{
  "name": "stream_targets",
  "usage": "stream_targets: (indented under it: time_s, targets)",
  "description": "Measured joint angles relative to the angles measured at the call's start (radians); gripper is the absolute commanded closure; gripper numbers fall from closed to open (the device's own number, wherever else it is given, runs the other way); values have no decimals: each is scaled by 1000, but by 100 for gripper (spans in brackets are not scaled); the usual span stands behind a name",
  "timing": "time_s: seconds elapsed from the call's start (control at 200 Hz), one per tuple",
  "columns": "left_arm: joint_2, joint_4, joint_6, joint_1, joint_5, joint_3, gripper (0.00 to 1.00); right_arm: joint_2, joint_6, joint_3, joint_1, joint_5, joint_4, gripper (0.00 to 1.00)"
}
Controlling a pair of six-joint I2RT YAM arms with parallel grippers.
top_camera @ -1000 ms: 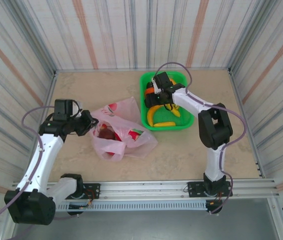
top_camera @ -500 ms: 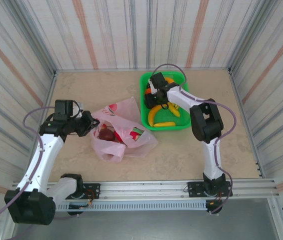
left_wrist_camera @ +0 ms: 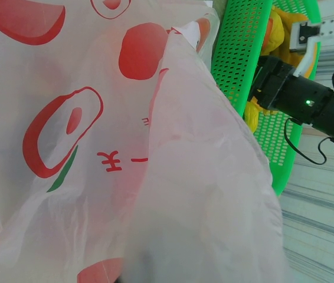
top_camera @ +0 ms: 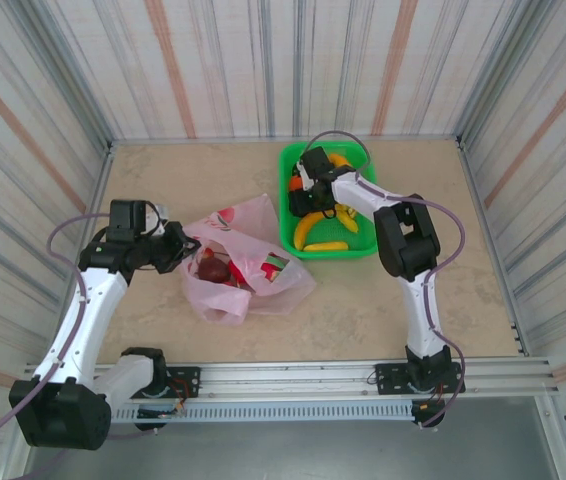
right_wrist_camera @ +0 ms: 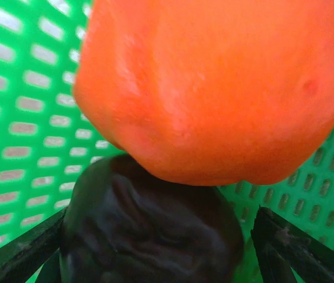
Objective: Place the fake fruits into the plastic bag and tie a complex knot
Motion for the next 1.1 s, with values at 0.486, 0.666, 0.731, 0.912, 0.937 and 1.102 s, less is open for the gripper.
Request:
stream_targets:
  time_s: [0.486,0.666,0.731,0.912,0.937,1.102]
  targets:
    - [0,12,-1,0,3,0,98,-2,0,-29,-23,-58,42,43]
    - [0,15,-2,0,15,0,98,-59,0,-65,-23,-58,42,46]
    - [0,15,-2,0,19,0,98,-95,0,-80,-23,-55,46,47]
    - [0,16,-2,0,31,0,98,-218,0,-137,-16,-27,53,47]
    - [0,16,-2,0,34,0,98,-235,0,-145,-14,-26,55,47]
    - [0,23,-2,0,44,0,98,-371,1,-232,11,-3,60,47]
